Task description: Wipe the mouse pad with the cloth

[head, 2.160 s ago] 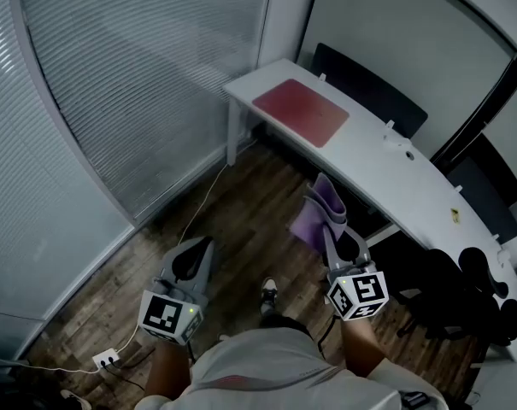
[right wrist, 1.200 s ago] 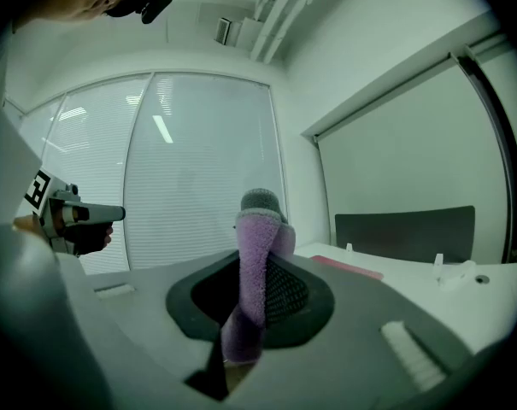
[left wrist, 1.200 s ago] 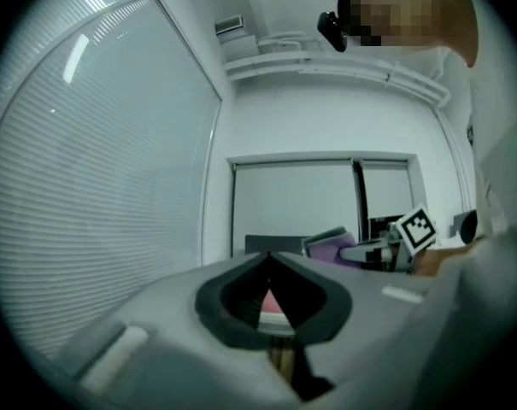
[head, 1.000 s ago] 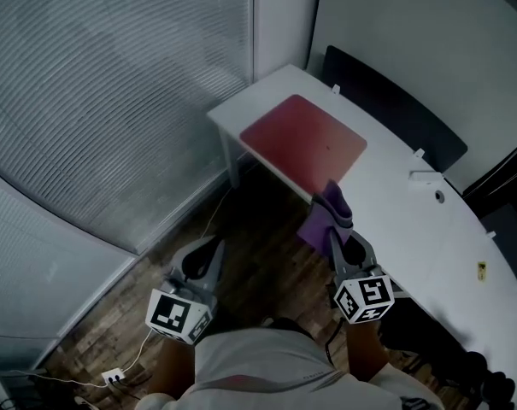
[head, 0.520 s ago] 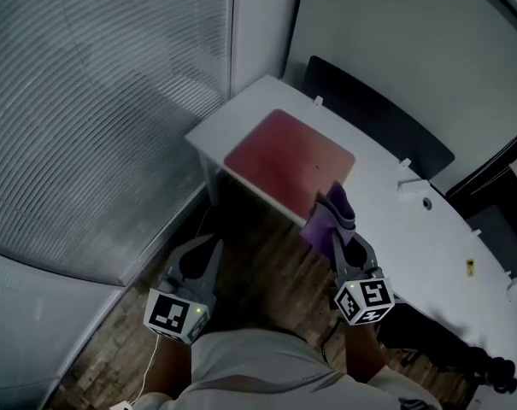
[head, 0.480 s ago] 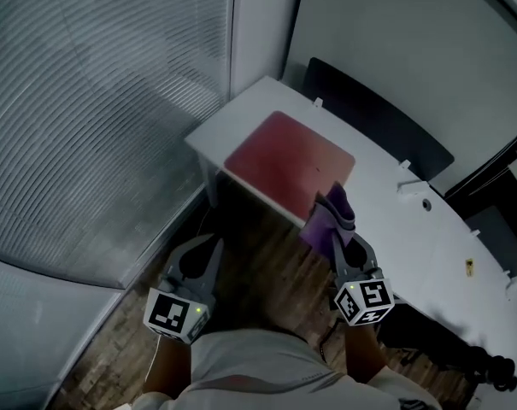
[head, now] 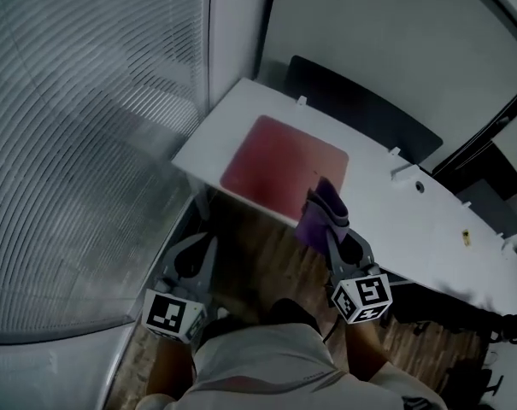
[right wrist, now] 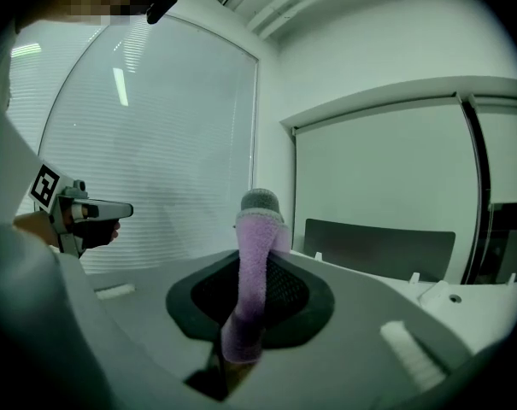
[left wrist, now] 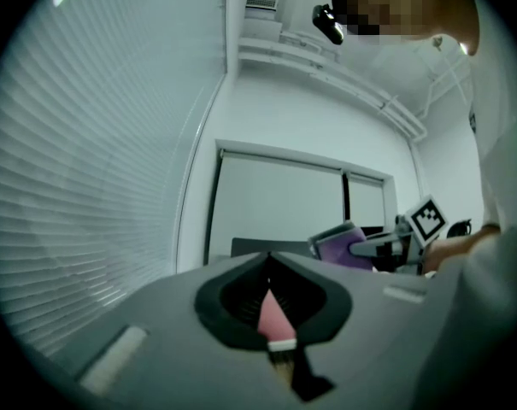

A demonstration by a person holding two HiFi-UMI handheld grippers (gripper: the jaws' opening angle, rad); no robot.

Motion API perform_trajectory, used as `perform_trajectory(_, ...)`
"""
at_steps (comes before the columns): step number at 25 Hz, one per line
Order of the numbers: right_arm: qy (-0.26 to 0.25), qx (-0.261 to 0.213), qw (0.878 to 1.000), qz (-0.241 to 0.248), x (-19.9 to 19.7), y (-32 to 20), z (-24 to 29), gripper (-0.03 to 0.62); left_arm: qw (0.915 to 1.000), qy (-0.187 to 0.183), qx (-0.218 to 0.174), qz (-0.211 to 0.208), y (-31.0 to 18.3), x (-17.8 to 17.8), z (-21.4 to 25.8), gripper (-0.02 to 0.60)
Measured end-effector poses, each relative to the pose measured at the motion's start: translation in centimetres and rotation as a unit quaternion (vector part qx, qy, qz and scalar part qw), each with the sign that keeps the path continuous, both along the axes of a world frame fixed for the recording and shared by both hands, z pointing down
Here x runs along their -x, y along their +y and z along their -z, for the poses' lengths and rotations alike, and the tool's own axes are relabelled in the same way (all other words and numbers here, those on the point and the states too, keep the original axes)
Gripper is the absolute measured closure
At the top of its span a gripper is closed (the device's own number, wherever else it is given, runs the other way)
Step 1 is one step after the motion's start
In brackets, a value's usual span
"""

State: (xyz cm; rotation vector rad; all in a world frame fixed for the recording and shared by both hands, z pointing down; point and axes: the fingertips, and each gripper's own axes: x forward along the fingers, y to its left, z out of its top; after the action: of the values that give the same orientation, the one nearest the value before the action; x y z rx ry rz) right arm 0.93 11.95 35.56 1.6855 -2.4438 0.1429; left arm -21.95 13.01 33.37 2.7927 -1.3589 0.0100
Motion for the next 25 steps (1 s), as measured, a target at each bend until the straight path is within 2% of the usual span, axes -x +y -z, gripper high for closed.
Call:
perform_trajectory(4, -0.001, 0.006, 1.000, -0.020, -0.9, -1.5, -0.6, 0.545, 0.9999, 0.002, 0.009, -0.013, -2.4, -0.6, -0.3, 0.580)
perform_trajectory(10, -0.021, 0.013, 0.999, -0.034, -4.3, -6.5, -2.6, 0.545, 0.9993, -0.002, 0.025, -0.029, -7.7, -3.6, -1.5, 0.580)
perform_trajectory(18, -0.047, 0.014, 0.998, -0.026, -12.2, -17.0, -4.7, 0.545, 0.9996, -0.010, 0.016, -0.023, -18.4, -11.9, -1.7, 0.580)
perform_trajectory(22, -0.061, 0.039, 0.997, -0.018, -16.5, -22.3, -5.5, 0.545, 0.9995, -0.011, 0.028, -0.008, -23.8, -16.4, -1.3, 0.580)
perform_trajectory(25, -0.063, 0.060, 0.996, -0.007, -18.2, -25.5, -6.8, 0.546, 0.9992, -0.012, 0.039, 0.002, -26.5, -18.2, -2.3, 0.580)
